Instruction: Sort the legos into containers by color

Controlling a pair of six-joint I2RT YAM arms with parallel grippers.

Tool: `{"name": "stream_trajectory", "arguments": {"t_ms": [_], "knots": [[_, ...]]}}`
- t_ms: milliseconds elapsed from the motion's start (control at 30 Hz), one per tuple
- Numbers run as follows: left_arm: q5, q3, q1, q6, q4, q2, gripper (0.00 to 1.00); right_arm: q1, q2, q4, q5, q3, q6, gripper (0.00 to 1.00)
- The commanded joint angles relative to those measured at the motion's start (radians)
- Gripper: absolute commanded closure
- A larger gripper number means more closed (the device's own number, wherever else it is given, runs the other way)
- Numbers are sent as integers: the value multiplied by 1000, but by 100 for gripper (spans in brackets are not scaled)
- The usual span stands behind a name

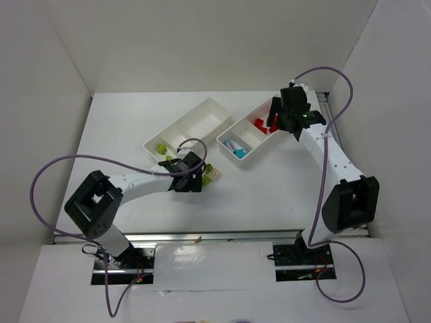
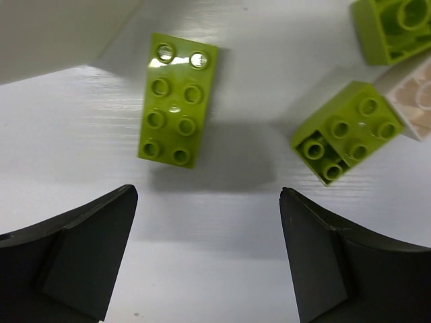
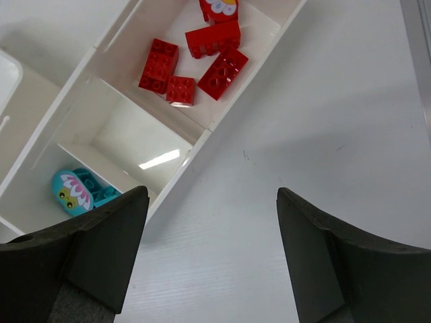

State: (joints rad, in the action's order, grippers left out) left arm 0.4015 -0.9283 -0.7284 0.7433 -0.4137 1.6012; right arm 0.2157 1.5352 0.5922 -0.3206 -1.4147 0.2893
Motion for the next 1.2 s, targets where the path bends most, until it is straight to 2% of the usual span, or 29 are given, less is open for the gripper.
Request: {"name": "stream_trajectory", "arguments": {"t_ms": [0,233,567,800,867,1000,1167], "knots": [[57,-37,17,34,-54,-3,2,8,-38,-2,-15,10,-12,16],[-6,-27,89,-7,1,45,2,8,-38,-11,-15,10,-12,16],[-24,-95,118,-47,65,158,16,8,-38,-2,-15,19,-12,16],[-36,-135,89,-56,24,118,43,8,-38,-2,-25,19,-12,16],[-67,-188,78,-35,-43,97,48,8,-38,-2,-25,19,-12,16],[-89,-296,53,17,-161,57,64,8,-38,-2,-25,19,-2,16],[-52,-455,72,2,-264,25,64,8,-38,-2,-15,19,-2,16]]}}
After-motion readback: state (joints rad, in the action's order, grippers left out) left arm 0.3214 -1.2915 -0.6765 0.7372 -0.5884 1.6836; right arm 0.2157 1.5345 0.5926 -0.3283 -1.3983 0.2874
